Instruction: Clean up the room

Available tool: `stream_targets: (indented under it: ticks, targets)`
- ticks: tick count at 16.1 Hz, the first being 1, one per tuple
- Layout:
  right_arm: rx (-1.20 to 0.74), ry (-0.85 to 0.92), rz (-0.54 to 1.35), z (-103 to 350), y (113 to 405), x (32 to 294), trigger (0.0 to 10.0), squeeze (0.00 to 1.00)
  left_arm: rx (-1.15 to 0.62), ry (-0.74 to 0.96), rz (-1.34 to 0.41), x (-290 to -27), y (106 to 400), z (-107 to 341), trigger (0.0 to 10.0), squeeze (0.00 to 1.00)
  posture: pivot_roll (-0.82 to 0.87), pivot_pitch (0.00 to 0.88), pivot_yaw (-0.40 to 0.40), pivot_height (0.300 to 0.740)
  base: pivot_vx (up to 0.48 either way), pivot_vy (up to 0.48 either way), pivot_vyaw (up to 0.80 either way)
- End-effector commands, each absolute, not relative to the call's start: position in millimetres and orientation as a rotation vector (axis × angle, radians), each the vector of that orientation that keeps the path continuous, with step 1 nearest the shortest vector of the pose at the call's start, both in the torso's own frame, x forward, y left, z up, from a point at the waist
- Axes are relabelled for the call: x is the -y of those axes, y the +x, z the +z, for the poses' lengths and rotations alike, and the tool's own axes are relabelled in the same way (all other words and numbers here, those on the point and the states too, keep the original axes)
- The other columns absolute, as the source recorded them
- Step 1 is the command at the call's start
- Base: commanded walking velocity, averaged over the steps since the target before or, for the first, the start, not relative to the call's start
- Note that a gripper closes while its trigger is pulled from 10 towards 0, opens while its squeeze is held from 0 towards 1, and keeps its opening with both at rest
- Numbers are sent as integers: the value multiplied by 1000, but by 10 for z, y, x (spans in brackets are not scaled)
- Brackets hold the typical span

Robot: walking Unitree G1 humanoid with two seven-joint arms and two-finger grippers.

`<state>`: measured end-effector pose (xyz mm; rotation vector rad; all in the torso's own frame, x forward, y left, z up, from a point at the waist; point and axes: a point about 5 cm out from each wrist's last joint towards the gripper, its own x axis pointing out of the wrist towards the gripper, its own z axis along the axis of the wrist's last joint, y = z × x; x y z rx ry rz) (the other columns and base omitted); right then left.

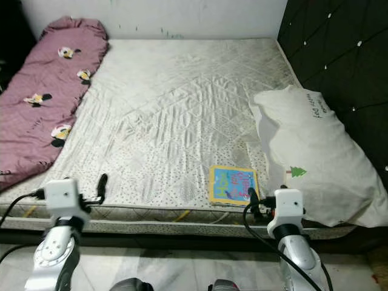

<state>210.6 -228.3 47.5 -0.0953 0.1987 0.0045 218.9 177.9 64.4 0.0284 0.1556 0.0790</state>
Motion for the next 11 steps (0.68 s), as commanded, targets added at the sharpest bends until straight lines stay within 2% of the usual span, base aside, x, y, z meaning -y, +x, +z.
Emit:
stream_targets:
  ticks: [1, 6, 11]
  targets:
    - [-178, -97, 10, 526, 2138, 2248, 10000, 0, -170, 34, 63, -1783, 2204, 627, 10000, 0, -130, 0, 66, 740, 0, 0, 0]
    - [-166, -92, -13, 553, 2291, 2246, 10000, 0, -172, 32, 94, -1834, 2258, 595, 10000, 0, -124, 0, 46, 740, 0, 0, 0]
    - [-168, -78, 1, 525, 2294, 2146, 10000, 0, -170, 36, 76, -1813, 2260, 600, 10000, 0, -118, 0, 60, 740, 0, 0, 0]
